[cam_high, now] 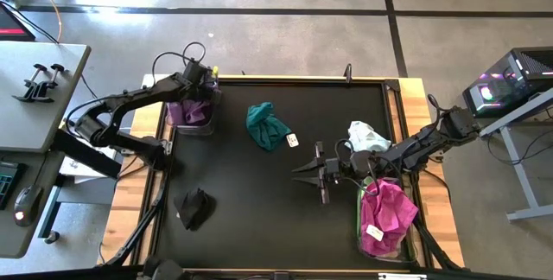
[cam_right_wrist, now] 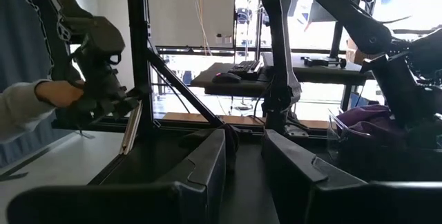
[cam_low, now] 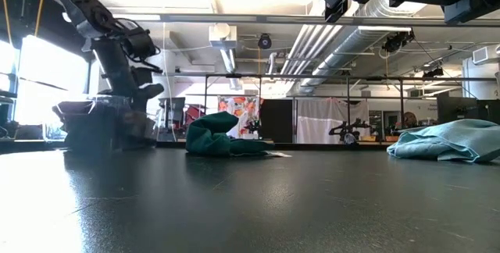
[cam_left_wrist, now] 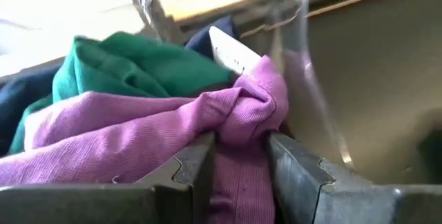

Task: Sort towels by color in basket
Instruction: Put the purple towel into the top transparent bin

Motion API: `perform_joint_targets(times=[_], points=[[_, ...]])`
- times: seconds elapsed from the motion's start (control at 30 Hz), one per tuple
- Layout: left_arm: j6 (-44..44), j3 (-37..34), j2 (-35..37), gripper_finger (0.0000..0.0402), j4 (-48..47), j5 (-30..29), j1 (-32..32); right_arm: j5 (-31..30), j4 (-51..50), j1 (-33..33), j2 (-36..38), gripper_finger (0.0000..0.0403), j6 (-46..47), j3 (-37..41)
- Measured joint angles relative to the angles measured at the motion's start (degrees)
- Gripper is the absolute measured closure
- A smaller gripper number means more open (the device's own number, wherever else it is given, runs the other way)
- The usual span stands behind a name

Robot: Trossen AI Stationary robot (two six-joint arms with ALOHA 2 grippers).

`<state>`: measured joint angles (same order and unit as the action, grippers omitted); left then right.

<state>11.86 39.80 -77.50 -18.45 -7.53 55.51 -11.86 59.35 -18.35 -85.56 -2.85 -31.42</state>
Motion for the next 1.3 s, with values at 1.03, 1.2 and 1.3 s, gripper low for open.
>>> perform_joint_targets(times=[1.03,1.2,1.3], points=[[4.58,10.66,1.12,0.0396,-32.26,-16.66,-7.37,-0.02,0.42,-0.01,0.0,0.0308,-0.16,0.0],[1.26,10.66,-5.78,0.0398,-24.47,-11.73,-7.34,-0.02,0.21,-0.01,0.0,0.0308,-0.11,0.0],[-1.44,10.66,-9.35,0.04,-19.51,-10.27,-7.1,-0.02,0.0,0.0,0.0,0.0308,0.04,0.0]])
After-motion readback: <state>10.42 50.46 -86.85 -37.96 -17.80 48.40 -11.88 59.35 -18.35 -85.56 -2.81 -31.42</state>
